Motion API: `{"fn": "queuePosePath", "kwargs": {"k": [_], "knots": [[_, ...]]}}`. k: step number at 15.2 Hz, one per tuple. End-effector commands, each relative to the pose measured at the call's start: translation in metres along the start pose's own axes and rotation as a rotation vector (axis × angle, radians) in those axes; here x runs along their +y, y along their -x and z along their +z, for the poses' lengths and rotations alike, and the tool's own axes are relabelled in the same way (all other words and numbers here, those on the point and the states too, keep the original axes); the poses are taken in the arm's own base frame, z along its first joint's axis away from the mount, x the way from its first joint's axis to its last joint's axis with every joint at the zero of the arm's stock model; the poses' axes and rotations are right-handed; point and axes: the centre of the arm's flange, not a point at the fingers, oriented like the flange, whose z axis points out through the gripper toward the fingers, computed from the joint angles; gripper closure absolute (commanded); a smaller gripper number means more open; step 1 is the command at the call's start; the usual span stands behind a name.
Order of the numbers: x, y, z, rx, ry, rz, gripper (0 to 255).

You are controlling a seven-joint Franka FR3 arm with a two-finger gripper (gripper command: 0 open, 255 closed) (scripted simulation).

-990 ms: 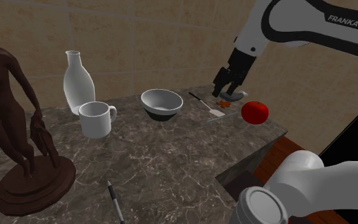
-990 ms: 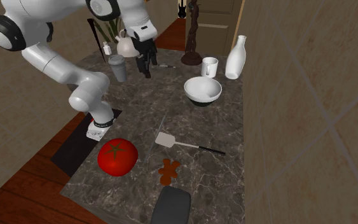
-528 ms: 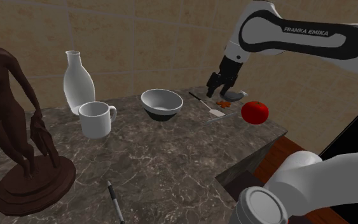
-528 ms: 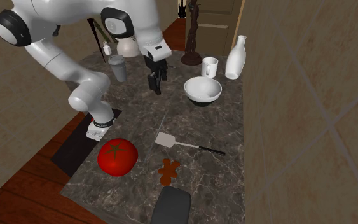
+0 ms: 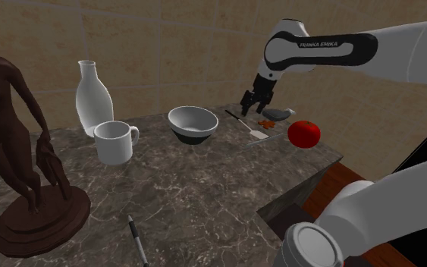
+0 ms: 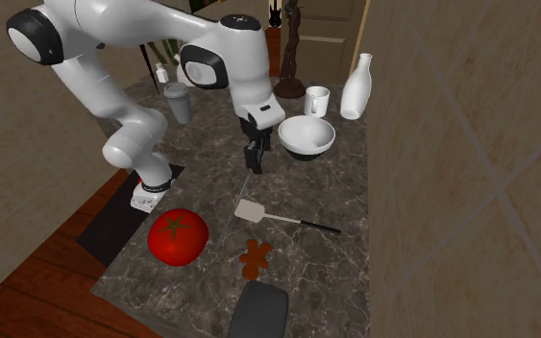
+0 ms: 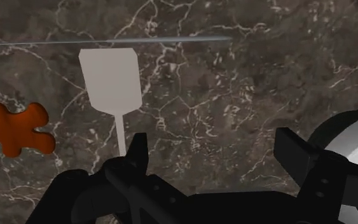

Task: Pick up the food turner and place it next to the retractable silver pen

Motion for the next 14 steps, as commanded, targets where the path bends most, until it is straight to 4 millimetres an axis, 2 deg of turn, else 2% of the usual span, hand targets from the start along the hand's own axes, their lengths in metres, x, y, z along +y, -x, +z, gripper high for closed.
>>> {"fn": "queuePosePath", "kwargs": {"k": [1,10,14], "knots": [[0.018,-0.018,0.016,-0.002,0.010,0.005,0],[0.087,-0.090,0.071,-0.015,0.050,0.029,0],[0.088,-0.090,0.092,-0.015,0.050,0.029,0]]}}
